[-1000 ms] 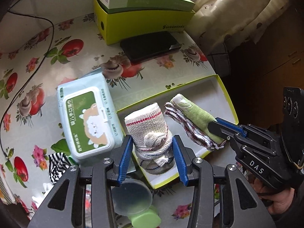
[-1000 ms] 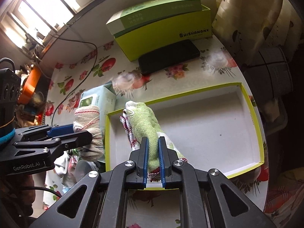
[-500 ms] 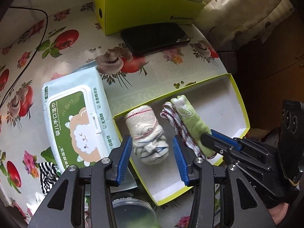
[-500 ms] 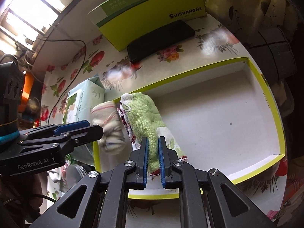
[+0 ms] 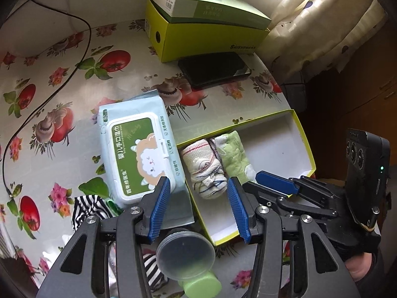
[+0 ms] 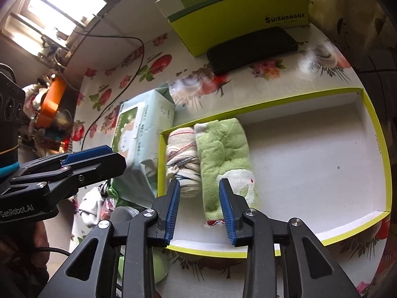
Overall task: Organize soft objects
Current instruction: 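Withdraw both tools and move the right tool to the blue face mask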
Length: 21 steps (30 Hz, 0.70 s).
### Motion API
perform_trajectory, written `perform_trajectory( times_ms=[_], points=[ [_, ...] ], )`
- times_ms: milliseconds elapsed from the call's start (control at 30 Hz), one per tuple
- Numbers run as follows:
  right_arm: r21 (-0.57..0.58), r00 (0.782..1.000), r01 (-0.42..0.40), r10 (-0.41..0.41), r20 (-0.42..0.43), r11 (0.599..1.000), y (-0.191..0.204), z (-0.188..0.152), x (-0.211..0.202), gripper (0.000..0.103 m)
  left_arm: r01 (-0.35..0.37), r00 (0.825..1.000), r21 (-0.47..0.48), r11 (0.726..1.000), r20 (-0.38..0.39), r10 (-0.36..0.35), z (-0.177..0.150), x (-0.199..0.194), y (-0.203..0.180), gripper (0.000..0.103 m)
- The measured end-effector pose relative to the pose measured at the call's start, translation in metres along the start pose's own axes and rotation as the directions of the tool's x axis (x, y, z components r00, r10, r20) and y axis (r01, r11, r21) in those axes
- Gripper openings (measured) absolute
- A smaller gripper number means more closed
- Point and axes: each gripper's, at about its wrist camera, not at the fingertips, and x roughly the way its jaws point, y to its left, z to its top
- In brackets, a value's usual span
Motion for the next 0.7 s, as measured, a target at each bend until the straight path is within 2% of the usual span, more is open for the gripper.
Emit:
perform_trajectory(
  times_ms=[200,367,700],
  points=[
    [-0.047,0.999,0.011,-0.009,0.032,0.999,0.018,-0.003,-0.023,0.042,-0.003,1.0,-0.047,0.999,0.027,0.004,-0.015,-0.02,0.018,0.049],
    [-0.097,0.999,0.022,-0.018,0.042,0.995,0.042,-0.008,-0.039,0.045,0.012,0.999,-0.082,0.997,0.037,-0.009,-0.033,-0.035,0.034,0.049],
    [-0.287,1.0,-0.011,0.004,-0.025,0.958,0.114,-0.033,-0.036,0.046,-0.045,0.997,-0.162,0.986,0.049,0.053,-0.08,-0.06,0.08,0.049]
  ],
)
